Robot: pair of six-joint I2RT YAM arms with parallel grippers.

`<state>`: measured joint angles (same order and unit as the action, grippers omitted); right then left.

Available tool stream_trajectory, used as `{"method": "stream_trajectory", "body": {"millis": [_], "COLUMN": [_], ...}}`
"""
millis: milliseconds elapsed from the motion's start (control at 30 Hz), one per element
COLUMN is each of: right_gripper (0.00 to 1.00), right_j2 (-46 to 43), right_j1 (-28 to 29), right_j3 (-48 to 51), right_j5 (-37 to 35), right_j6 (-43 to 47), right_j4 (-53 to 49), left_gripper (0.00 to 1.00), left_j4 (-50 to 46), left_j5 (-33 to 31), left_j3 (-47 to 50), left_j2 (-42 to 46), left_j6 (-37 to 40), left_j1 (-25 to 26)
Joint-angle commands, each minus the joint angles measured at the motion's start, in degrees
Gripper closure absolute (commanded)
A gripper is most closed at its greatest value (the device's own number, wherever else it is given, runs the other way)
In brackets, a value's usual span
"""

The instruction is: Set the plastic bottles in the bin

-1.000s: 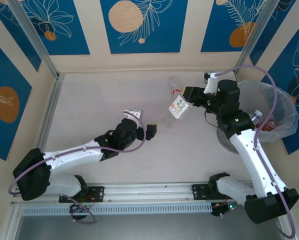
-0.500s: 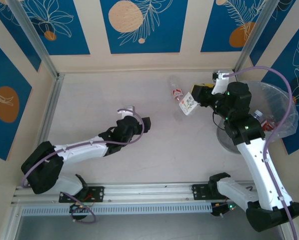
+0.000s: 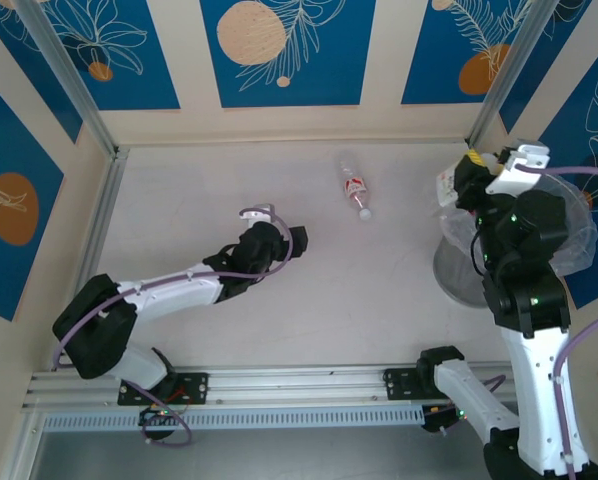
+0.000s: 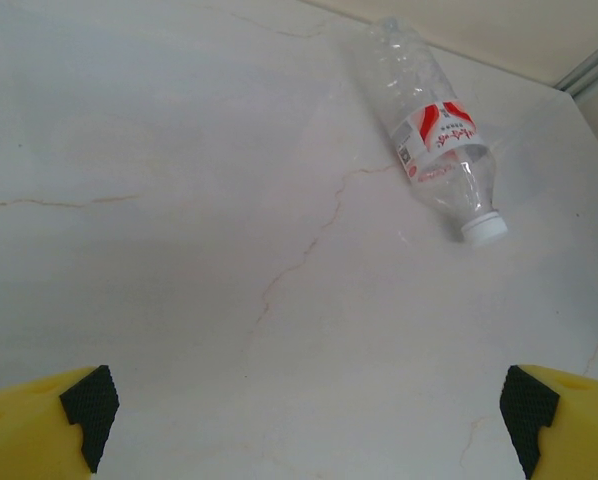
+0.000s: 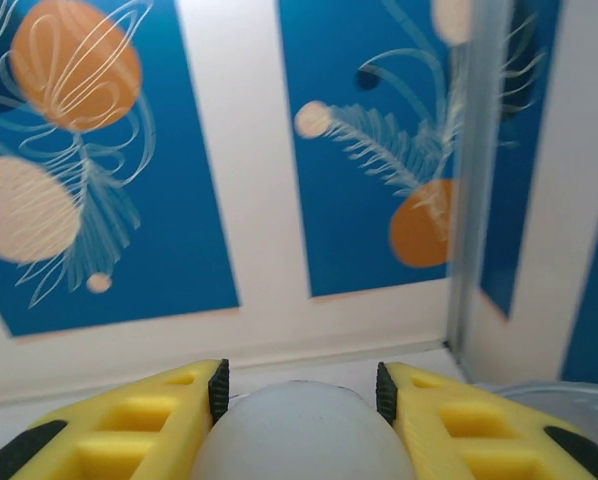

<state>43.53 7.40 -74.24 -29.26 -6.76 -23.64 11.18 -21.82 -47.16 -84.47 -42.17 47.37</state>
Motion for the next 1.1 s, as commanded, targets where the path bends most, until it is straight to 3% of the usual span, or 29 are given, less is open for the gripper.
{"method": "stream_trajectory", "body": {"millis": [0,267,500,833,1067], "right_gripper": [1.0,1.0,1.0,1.0,1.0], "right_j2": [-3.7,-7.4,-7.3,-5.9,1.8], "right_j1": [-2.5,-8.8,-15.4,-19.1,-19.5], "right_j3": [2.2,5.2,2.4,5.0,5.6], "right_j5": [-3.4,-10.2,-11.4,-10.8,-18.6], "right_j6": [2.1,9.1,10.9,7.7,7.9], "right_j4": [8.8,17.6,9.1,0.8,-5.9], "left_gripper": [0.01,0.01,0.01,0.01,0.01], "left_j4": [1.7,0.5,1.8,0.5,-0.9], "left_j5": [3.1,7.0,8.0,9.7,9.6], "left_j3": [-0.8,-2.4,-2.0,-2.9,-3.4], "left_j2": [-0.8,-1.7,-1.8,-2.2,-2.3], "left_j6": [-1.2,1.5,2.0,1.6,1.4], "left_j1": [-0.8,-1.1,-1.7,-2.2,-2.2]}}
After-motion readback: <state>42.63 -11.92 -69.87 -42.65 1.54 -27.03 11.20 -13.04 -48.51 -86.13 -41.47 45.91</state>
